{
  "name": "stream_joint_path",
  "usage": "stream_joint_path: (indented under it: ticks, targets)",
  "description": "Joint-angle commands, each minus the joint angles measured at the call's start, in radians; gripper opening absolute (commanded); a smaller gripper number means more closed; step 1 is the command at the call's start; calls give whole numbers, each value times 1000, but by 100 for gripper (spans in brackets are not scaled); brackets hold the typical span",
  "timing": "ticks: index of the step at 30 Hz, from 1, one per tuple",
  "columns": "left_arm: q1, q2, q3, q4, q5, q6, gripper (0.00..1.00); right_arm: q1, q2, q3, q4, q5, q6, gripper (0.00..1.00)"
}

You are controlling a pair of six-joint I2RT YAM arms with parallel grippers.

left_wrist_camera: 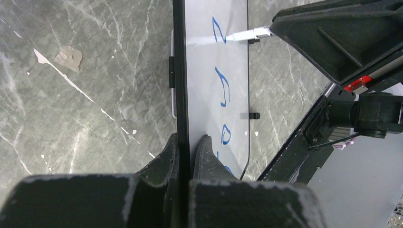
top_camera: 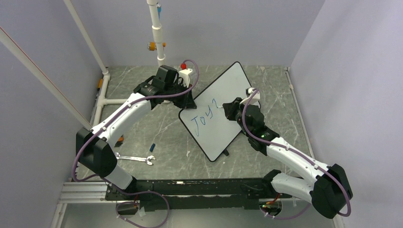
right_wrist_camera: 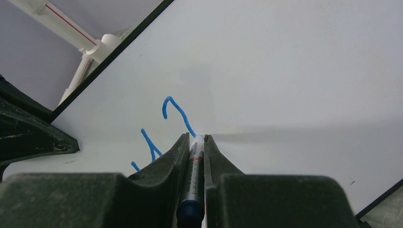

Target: Write a sentence on the whiteboard

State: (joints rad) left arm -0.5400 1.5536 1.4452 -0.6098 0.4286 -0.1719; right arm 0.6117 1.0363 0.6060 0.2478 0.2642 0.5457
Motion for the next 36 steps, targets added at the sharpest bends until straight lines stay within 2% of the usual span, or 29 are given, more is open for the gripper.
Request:
stream_joint_path:
  ticks: [1,12,17,25,36]
  targets:
    - [5,3,-20,-19,-286,251,0,-1,56,88,-44,31,-40,0]
    - [3,6,-20,-21,-289,250,0,-1,13,127,-65,30,-58,0]
    - [4,5,-19,-22,-292,250,0,0,-23,113,-7,-28,-64,0]
    - [3,2,-20,-21,-292,250,0,0,57,168,55,-94,-59,0]
    - [3,3,-19,-22,-289,252,0,-2,129,215,92,-102,-34,0]
